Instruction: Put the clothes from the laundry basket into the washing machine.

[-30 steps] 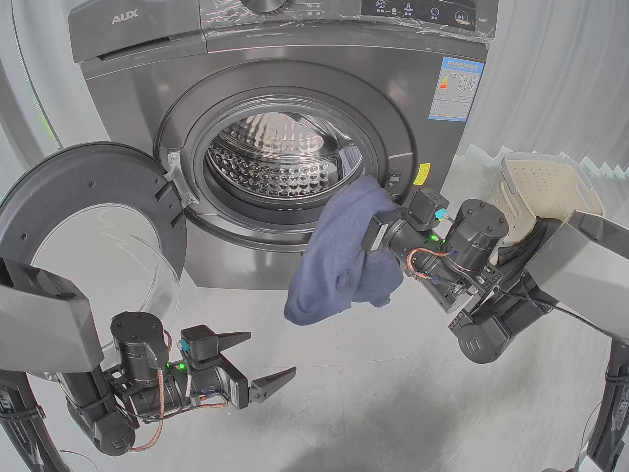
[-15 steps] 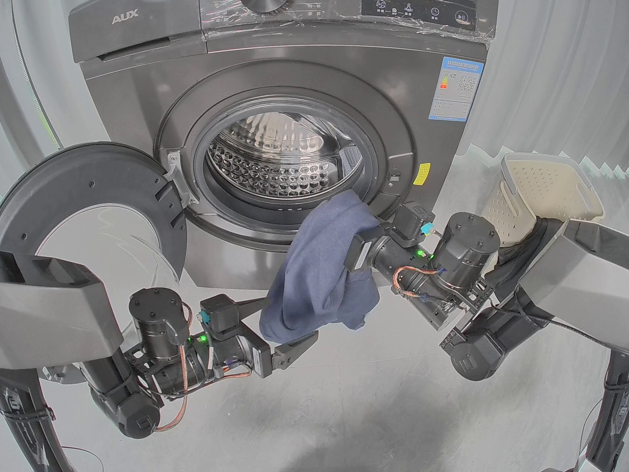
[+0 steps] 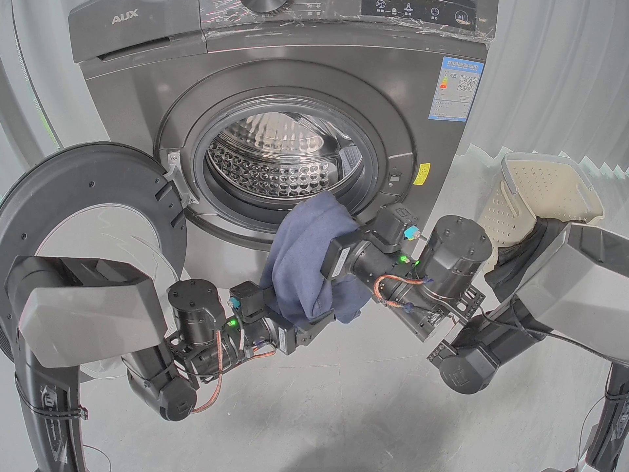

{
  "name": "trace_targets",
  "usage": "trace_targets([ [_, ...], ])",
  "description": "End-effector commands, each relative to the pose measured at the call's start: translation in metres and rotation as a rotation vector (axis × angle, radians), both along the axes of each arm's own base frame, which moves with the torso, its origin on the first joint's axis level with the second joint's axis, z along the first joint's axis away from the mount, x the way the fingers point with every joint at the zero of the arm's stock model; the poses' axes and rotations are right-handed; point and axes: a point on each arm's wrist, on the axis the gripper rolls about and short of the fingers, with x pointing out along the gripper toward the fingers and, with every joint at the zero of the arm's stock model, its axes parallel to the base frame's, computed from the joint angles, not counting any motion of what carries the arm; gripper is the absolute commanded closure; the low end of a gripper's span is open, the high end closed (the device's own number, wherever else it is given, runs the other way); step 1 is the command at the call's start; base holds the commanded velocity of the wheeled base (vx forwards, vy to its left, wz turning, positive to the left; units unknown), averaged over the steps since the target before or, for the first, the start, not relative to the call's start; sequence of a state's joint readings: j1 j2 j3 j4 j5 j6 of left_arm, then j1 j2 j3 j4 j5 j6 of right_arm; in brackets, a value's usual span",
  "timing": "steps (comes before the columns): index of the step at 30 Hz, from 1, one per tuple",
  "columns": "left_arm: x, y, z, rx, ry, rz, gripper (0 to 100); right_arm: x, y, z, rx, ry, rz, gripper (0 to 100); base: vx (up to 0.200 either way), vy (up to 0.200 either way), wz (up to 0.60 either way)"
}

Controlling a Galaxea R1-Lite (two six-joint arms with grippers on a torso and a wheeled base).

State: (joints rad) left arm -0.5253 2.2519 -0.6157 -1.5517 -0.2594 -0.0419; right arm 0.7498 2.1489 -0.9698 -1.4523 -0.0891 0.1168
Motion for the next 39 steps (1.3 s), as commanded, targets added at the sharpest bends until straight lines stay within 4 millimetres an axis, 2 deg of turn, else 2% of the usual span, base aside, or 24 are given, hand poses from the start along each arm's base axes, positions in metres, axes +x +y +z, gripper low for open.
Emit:
trace_targets([
  [1,0.014,-0.006,-0.01,-0.004,-0.006,0.032,0,-0.011,0.008,0.004,0.012,0.0,0.032,100,0.0,0.0,0.0],
  [7,0.033,-0.012,-0.003,-0.058,-0.054,0.085,0,-0.022,0.017,0.005,0.023,0.014,0.045,100,0.0,0.0,0.0],
  [12,0.048,-0.01,-0.006,-0.074,-0.074,0.124,0,-0.025,0.019,0.005,0.026,0.016,0.052,100,0.0,0.0,0.0],
  [17,0.052,-0.009,-0.01,-0.072,-0.07,0.148,0,-0.026,0.018,0.009,0.035,0.01,0.053,100,0.0,0.0,0.0],
  [18,0.052,-0.009,-0.01,-0.073,-0.071,0.149,100,-0.026,0.018,0.01,0.036,0.009,0.053,100,0.0,0.0,0.0],
  [23,0.053,-0.006,-0.009,-0.074,-0.076,0.155,100,-0.022,0.011,0.011,0.037,0.009,0.035,100,0.0,0.0,0.0],
  [27,0.054,-0.002,-0.004,-0.09,-0.077,0.166,100,-0.012,-0.009,0.008,0.036,0.028,-0.016,100,0.0,0.0,0.0],
  [33,0.05,-0.001,0.022,-0.142,-0.113,0.177,100,-0.003,-0.035,-0.005,0.01,0.072,-0.08,100,0.0,0.0,0.0],
  [39,0.041,0.003,0.044,-0.17,-0.143,0.174,100,0.001,-0.049,-0.022,-0.025,0.131,-0.118,100,0.0,0.0,0.0],
])
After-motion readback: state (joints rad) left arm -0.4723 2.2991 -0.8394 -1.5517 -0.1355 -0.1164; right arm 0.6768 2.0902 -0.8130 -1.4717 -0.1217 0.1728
